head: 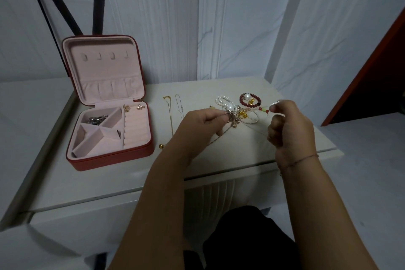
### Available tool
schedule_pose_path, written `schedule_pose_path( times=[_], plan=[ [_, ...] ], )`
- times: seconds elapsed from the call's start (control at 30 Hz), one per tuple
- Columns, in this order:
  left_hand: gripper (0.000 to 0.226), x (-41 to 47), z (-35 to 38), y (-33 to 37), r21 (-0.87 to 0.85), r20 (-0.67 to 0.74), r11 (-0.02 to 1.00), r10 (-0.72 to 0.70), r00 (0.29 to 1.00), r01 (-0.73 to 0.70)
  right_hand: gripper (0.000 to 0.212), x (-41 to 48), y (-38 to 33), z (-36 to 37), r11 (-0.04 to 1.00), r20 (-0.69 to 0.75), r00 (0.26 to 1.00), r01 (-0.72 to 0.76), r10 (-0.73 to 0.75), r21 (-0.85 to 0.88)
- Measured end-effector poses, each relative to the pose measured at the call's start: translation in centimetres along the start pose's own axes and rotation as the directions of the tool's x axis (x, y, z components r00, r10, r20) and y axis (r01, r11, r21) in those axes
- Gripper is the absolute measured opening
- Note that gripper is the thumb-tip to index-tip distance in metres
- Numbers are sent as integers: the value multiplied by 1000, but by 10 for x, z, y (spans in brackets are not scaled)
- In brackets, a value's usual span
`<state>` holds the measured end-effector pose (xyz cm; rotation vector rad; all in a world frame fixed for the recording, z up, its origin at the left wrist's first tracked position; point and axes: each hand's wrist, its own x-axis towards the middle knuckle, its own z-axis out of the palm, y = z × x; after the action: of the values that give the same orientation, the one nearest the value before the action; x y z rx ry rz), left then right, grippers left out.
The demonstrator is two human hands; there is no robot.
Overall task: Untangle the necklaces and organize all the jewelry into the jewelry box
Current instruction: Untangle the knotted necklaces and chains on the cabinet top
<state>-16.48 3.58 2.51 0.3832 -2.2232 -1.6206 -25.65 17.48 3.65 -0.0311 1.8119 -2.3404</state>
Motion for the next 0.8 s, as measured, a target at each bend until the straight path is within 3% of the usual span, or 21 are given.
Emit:
schedule_pose_path(
  times=[0.17,0.33,0.5,0.8],
  plan=[
    [15,2,6,0,-78,-104,996,37,994,-45,10,-3,11,6,968,281,960,66,5,-242],
    [12,5,6,1,-61,-194,992,100,976,-114,18,-9,12,11,977,484,866,-19,123,-214],
    [4,5,7,3,-66,-217,988,124,968,-142,17,-11,12,11,931,486,874,188,-12,-314],
    [11,4,7,5,-153,-188,979,106,977,-136,11,-8,13,11,955,418,906,182,-69,-237]
  ],
)
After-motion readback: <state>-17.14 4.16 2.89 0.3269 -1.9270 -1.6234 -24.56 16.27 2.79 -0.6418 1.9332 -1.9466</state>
